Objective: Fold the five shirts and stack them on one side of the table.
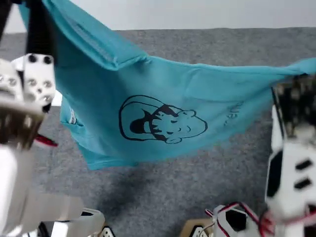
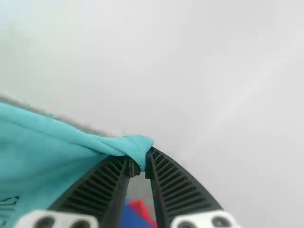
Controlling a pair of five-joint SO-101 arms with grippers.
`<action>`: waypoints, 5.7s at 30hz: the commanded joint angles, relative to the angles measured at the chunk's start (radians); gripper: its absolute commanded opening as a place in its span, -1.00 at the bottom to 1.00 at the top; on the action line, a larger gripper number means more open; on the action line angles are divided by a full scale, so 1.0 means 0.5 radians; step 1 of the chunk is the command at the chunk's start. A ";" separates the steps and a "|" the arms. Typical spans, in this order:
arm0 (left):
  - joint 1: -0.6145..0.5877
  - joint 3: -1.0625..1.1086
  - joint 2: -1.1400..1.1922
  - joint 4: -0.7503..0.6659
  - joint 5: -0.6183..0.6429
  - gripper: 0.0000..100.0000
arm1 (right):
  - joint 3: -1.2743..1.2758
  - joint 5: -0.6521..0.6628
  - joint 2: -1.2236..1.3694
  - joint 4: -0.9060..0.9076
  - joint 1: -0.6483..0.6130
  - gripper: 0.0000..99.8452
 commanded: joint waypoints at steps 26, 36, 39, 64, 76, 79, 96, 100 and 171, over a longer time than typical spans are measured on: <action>-0.034 -0.235 -0.206 -0.034 -0.181 -1.00 | -0.353 0.040 0.029 0.173 0.023 -0.98; -0.187 0.760 -0.206 0.114 -0.172 -1.00 | 0.672 0.018 0.121 -0.014 -0.063 -0.98; -0.187 1.266 -0.203 0.003 -0.172 -1.00 | 1.074 0.018 0.195 -0.305 -0.072 -0.98; -0.334 2.297 0.712 -2.302 0.110 -1.00 | 1.887 0.037 1.042 -2.481 -0.133 -0.98; -0.292 1.723 0.939 -1.679 0.117 -1.00 | 1.890 0.126 1.048 -2.337 -0.140 -0.98; -0.261 1.533 0.957 -1.111 0.040 -1.00 | 1.903 0.273 1.051 -2.051 -0.167 -0.98; -0.261 1.548 0.924 0.476 -0.654 -1.00 | 1.900 0.399 0.999 -0.824 -0.118 -0.98; -0.304 1.766 0.835 0.476 -0.838 -1.00 | 1.903 0.522 0.990 -0.600 -0.063 -0.98; -0.316 3.353 -0.012 0.031 -0.872 -0.98 | 2.041 0.620 0.827 -0.035 0.032 -0.45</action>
